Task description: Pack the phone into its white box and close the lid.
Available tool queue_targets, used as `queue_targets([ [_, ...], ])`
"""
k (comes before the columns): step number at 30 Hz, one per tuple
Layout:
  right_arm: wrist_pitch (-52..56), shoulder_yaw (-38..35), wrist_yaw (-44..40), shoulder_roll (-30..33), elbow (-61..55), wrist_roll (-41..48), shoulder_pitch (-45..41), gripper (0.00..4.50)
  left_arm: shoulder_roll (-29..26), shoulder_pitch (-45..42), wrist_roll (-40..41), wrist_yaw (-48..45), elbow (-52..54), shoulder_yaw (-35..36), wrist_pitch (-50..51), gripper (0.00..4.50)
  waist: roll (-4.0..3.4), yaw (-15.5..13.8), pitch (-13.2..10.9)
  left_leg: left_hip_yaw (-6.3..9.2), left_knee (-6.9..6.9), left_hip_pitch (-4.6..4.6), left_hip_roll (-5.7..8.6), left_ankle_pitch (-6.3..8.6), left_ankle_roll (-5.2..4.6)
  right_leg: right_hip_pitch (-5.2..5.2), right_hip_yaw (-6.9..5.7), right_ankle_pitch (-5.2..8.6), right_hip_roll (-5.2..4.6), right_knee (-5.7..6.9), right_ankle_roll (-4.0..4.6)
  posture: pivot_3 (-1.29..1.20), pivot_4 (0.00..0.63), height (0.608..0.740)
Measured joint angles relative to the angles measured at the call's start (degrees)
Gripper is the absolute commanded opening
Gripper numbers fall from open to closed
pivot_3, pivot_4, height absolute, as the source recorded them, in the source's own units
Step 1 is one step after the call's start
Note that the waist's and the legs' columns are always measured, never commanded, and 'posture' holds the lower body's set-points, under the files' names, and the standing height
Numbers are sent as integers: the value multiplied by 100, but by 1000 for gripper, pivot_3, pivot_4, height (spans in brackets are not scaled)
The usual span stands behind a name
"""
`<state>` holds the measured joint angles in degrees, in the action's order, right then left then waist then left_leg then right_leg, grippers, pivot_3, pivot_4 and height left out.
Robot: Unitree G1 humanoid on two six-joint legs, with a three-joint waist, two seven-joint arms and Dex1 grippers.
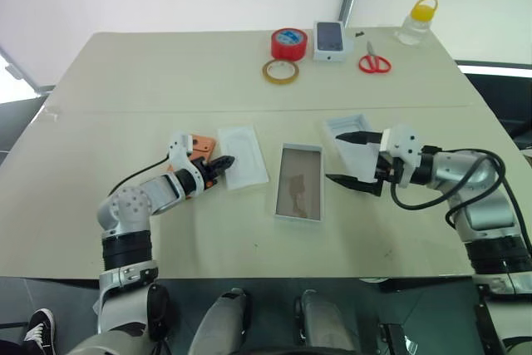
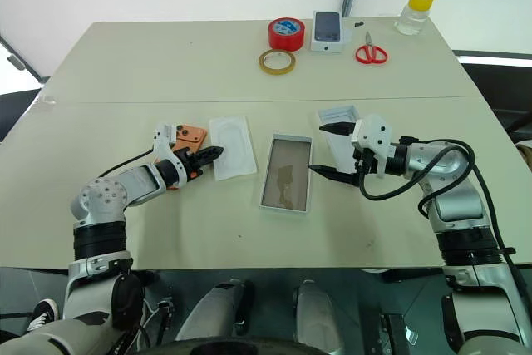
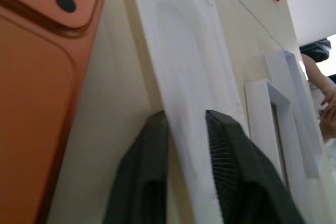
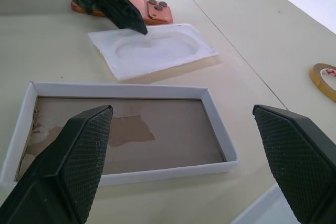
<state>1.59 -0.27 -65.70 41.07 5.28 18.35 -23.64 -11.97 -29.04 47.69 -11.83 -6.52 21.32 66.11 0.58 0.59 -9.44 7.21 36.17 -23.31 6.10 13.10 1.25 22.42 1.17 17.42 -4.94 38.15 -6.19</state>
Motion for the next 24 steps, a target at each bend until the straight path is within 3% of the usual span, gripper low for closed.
queue_targets([
  [7,366,-54,120,-112,-79,281,-36,4500,9,-29,27,100,-10,51,118,61,-3,13,3,0,0,1,-1,0,0,1,2,0,1,1,0,0,150,740],
  [11,1058,24,-4,-71,-822,583,307,4500,8,-59,237,191,2,270,430,61,-1,2,4,3,-1,-1,-2,1,-1,2,1,0,1,-1,-1,0,150,740],
  [16,1440,658,-71,-105,-1629,549,882,4500,-160,-66,298,180,56,243,608,61,2,25,1,3,-1,-4,-2,1,-2,9,2,0,2,3,0,0,150,740],
  [24,1571,1490,76,-127,-1696,-204,852,4500,-392,-83,302,10,264,168,755,61,12,8,-4,4,-1,-7,-1,0,0,13,1,0,2,2,-1,0,150,740],
])
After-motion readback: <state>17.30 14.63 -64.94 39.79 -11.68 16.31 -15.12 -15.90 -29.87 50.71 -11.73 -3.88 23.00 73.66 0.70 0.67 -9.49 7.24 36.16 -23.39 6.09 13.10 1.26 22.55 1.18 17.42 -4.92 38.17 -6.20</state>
